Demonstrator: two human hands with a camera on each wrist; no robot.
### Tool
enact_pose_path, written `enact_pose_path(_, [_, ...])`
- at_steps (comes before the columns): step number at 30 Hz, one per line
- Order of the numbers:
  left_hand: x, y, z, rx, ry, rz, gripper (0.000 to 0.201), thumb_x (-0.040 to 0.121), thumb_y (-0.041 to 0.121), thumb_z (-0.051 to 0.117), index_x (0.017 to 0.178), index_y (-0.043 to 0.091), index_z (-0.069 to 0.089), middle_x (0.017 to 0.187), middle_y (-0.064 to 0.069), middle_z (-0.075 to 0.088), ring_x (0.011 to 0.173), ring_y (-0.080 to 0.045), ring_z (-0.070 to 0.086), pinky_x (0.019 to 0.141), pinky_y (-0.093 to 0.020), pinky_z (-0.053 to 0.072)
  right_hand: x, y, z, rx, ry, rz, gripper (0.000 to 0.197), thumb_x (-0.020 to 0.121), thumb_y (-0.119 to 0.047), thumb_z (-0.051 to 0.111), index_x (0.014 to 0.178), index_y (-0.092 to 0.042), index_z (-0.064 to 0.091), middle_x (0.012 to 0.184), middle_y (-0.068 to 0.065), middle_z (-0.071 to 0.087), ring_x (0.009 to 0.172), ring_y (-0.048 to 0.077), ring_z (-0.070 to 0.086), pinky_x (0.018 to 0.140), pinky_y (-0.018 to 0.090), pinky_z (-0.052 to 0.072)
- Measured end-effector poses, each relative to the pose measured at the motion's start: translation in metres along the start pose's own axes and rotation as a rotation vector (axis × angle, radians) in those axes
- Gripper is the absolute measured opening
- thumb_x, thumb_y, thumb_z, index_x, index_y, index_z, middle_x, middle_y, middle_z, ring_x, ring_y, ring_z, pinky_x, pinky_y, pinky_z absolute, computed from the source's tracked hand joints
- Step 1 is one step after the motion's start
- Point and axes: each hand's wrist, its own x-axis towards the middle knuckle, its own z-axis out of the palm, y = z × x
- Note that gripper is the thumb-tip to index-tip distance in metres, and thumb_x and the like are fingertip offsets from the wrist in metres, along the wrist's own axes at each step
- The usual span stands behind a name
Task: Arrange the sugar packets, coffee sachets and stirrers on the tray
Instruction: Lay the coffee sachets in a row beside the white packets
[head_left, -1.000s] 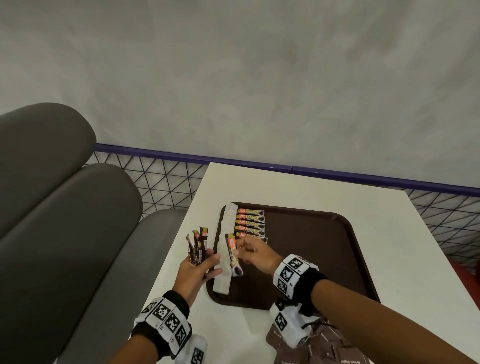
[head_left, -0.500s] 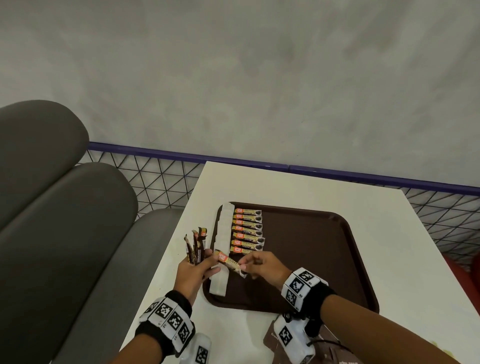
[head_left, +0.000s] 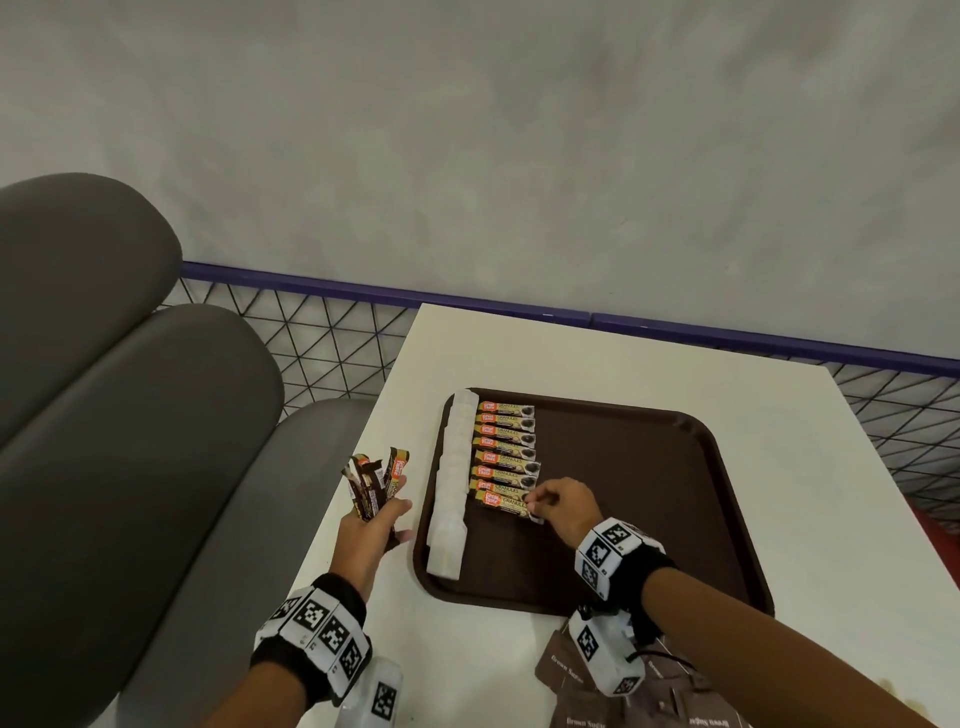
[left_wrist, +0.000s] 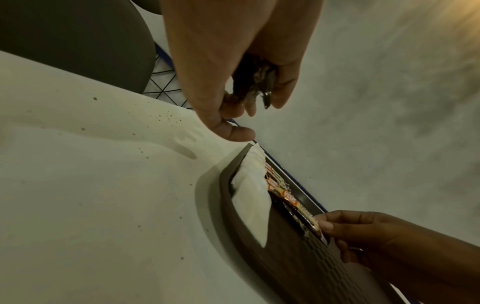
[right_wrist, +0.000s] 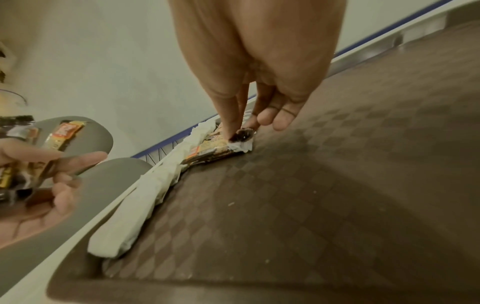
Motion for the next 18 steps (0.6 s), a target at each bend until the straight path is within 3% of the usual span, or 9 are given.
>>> enact_pose_path(2, [0.000, -0.002, -0.001, 0.011, -0.009, -0.021, 0.036, 0.089, 0.004, 0.055, 0.125, 0.010, 0.057, 0.089, -0.007, 0.051, 0.078, -0.015, 0.047, 0.077, -0.033, 0.053, 0.001, -0.001, 0.002, -0.048, 0.003, -0.013, 0.012, 0.084, -0.006, 0.063, 0.092, -0.002, 0.071, 0.065, -0.010, 0.051, 0.083, 0.013, 0.054, 0.085, 0.023, 0.045])
enact_pose_path(5, [0.002, -0.007, -0.004, 0.017, -0.015, -0.042, 0.035, 0.088, 0.003, 0.055, 0.122, 0.011, 0.058, 0.073, -0.006, 0.043, 0.078, -0.018, 0.046, 0.074, -0.033, 0.052, 0.004, -0.004, 0.005, -0.101, 0.008, -0.030, 0.012, 0.084, -0.007, 0.064, 0.092, -0.004, 0.071, 0.067, -0.013, 0.046, 0.086, 0.011, 0.050, 0.079, 0.021, 0.042])
enact_pose_path(8, [0.003, -0.009, -0.005, 0.019, -0.006, -0.036, 0.029, 0.087, 0.003, 0.059, 0.115, 0.008, 0.059, 0.077, -0.007, 0.050, 0.076, -0.017, 0.050, 0.069, -0.029, 0.052, 0.005, -0.007, 0.008, -0.092, 0.014, -0.022, 0.012, 0.084, -0.006, 0.064, 0.093, -0.003, 0.071, 0.067, -0.012, 0.044, 0.084, 0.010, 0.048, 0.070, 0.016, 0.040])
enact_pose_path(13, [0.005, -0.012, -0.007, -0.013, -0.002, -0.021, 0.026, 0.085, 0.003, 0.063, 0.110, 0.006, 0.062, 0.089, -0.009, 0.062, 0.073, -0.017, 0.056, 0.066, -0.027, 0.050, 0.007, -0.008, 0.011, -0.091, 0.010, -0.024, 0.011, 0.081, -0.005, 0.066, 0.091, -0.005, 0.071, 0.063, -0.009, 0.045, 0.082, 0.013, 0.047, 0.075, 0.022, 0.038])
enact_pose_path(16, [0.005, -0.012, -0.006, -0.051, -0.010, -0.020, 0.028, 0.084, 0.003, 0.064, 0.111, 0.004, 0.061, 0.084, -0.007, 0.062, 0.074, -0.019, 0.058, 0.068, -0.029, 0.050, 0.007, -0.006, 0.012, -0.092, 0.036, -0.061, 0.008, 0.079, -0.004, 0.067, 0.086, -0.006, 0.071, 0.065, -0.009, 0.045, 0.069, 0.008, 0.046, 0.064, 0.013, 0.037])
enact_pose_path(18, [0.003, -0.011, -0.005, -0.077, -0.037, -0.021, 0.026, 0.085, 0.003, 0.064, 0.110, 0.008, 0.061, 0.084, -0.007, 0.063, 0.075, -0.019, 0.060, 0.066, -0.028, 0.053, 0.007, -0.006, 0.012, -0.103, 0.049, -0.080, 0.006, 0.079, -0.004, 0.067, 0.082, -0.008, 0.070, 0.067, -0.010, 0.045, 0.073, 0.009, 0.047, 0.061, 0.011, 0.037])
